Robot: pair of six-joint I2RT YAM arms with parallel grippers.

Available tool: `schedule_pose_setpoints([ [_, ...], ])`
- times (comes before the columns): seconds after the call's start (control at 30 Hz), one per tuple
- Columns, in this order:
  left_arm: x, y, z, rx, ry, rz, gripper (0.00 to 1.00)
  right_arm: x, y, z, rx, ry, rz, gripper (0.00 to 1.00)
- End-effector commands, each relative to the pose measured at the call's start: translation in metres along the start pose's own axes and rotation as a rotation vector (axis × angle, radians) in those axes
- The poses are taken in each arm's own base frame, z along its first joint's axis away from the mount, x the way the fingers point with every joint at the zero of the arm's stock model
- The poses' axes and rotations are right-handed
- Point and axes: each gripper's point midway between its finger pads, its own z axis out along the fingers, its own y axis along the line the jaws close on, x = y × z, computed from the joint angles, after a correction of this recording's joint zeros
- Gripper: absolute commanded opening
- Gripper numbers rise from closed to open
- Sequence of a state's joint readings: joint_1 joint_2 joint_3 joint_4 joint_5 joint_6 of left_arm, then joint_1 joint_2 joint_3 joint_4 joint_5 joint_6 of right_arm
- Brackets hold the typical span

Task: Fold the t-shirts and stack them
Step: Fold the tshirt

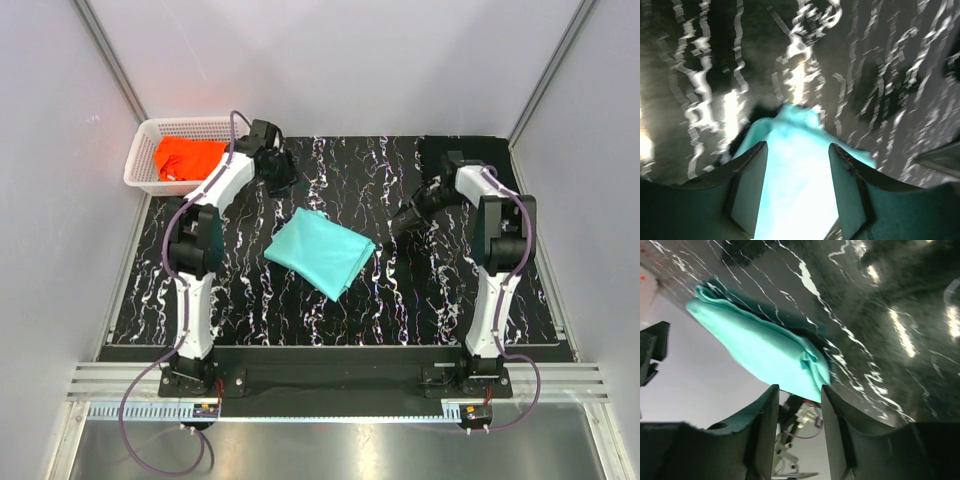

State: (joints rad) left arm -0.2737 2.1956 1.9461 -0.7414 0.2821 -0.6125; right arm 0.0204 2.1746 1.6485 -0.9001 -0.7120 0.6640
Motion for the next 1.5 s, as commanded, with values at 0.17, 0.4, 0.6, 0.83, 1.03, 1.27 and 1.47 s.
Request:
schedule_pose_setpoints([
  [0.17,-0.006,-0.021,-0.129,0.092,-0.207,0.302,0.66,0.028,0.018,-0.040,0.070,-0.090,-0.365,0.50],
  [0.4,0.063,0.032,-0.096,0.129,-0.098,0.277,0.72,0.070,0.024,-0.007,-0.006,-0.068,-0.420,0.54],
  [0.6,0.071,0.046,-0.073,0.167,-0.104,0.309,0.75,0.085,0.005,0.008,-0.083,-0.073,-0.381,0.65],
  [0.83,0.099,0.059,-0.048,0.206,-0.035,0.257,0.77,0.090,-0.010,0.016,-0.095,-0.067,-0.379,0.72],
  [1.03,0.159,0.062,-0.053,0.277,0.025,0.053,0.74,0.084,-0.016,0.023,-0.075,-0.077,-0.383,0.73],
  [1.27,0.232,0.032,-0.094,0.363,0.058,0.040,0.76,0.074,-0.017,0.028,-0.056,-0.088,-0.412,0.72],
  [1.47,0.181,0.059,-0.125,0.159,-0.099,0.158,0.80,0.070,-0.001,0.026,-0.077,-0.094,-0.494,0.69],
])
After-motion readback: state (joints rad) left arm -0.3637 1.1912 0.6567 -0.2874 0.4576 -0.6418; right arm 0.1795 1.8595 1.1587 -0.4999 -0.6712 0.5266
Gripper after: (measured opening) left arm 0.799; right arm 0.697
